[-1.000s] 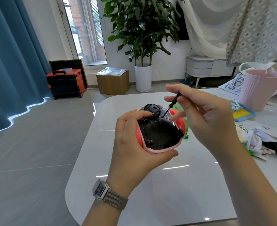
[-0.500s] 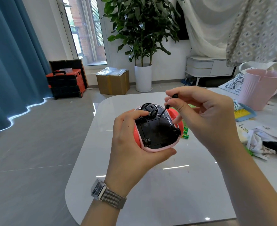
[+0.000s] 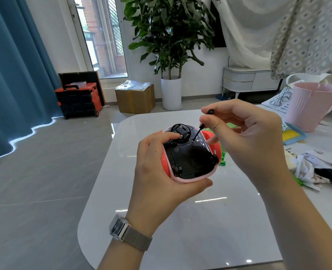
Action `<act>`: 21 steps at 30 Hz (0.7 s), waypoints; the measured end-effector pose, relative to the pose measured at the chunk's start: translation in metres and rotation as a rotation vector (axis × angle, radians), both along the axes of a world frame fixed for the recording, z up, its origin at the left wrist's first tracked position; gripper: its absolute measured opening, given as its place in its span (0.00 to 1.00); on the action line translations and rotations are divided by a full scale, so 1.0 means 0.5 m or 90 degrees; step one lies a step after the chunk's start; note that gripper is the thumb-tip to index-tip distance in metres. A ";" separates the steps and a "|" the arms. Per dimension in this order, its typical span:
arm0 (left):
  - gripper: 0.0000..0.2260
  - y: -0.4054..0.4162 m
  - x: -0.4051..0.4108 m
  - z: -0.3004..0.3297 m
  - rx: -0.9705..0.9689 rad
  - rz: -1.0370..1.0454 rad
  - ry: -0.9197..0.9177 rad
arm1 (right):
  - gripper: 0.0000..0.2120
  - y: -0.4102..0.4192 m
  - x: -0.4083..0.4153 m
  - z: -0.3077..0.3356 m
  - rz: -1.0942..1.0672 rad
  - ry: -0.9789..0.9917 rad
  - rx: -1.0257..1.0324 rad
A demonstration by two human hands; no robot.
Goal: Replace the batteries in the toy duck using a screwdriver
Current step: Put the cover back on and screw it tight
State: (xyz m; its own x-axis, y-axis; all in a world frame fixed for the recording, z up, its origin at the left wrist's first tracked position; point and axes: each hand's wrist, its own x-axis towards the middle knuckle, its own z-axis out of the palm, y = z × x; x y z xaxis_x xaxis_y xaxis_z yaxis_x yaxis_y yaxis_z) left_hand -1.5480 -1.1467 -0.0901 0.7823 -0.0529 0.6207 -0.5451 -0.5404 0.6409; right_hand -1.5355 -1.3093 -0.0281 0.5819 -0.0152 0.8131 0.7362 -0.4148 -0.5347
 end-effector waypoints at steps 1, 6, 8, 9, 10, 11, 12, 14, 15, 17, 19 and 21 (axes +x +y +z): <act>0.39 0.000 0.000 0.000 0.000 0.000 0.001 | 0.05 0.001 0.000 -0.001 -0.007 -0.001 0.003; 0.40 0.001 -0.002 0.003 -0.012 0.001 0.001 | 0.04 0.003 0.005 -0.010 -0.049 0.004 0.024; 0.40 0.002 -0.003 0.003 -0.017 0.000 0.001 | 0.04 0.003 0.006 -0.011 -0.049 0.008 0.024; 0.40 0.003 -0.003 0.003 -0.018 -0.002 0.002 | 0.04 0.003 0.005 -0.010 -0.050 0.008 0.020; 0.40 0.003 -0.002 0.003 -0.018 -0.003 0.002 | 0.04 0.004 0.004 -0.010 -0.049 0.007 0.018; 0.40 0.003 -0.002 0.003 -0.017 -0.003 0.002 | 0.04 0.005 0.003 -0.009 -0.049 0.005 0.016; 0.40 0.003 -0.002 0.003 -0.016 -0.003 0.002 | 0.04 0.006 0.002 -0.009 -0.049 0.002 0.013; 0.40 0.004 -0.002 0.003 -0.017 -0.006 0.002 | 0.03 0.006 0.002 -0.010 -0.045 -0.003 0.018; 0.40 0.006 -0.001 0.002 -0.020 -0.008 0.000 | 0.02 0.004 0.003 -0.010 -0.036 -0.006 0.042; 0.39 0.008 0.000 0.001 -0.025 -0.014 0.000 | 0.03 -0.002 0.003 -0.008 -0.001 -0.009 0.139; 0.39 0.010 0.000 0.000 -0.026 -0.020 0.002 | 0.06 -0.014 0.005 -0.004 0.028 0.002 0.232; 0.39 0.013 -0.001 0.000 -0.032 -0.024 0.004 | 0.08 -0.032 0.012 -0.005 0.029 0.033 0.256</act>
State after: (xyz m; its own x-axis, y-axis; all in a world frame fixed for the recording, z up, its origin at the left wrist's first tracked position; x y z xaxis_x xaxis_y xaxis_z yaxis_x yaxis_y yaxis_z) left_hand -1.5488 -1.1400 -0.0903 0.7844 -0.0508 0.6181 -0.5600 -0.4864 0.6707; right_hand -1.5296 -1.3252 -0.0305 0.6296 -0.2992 0.7170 0.7165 -0.1332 -0.6848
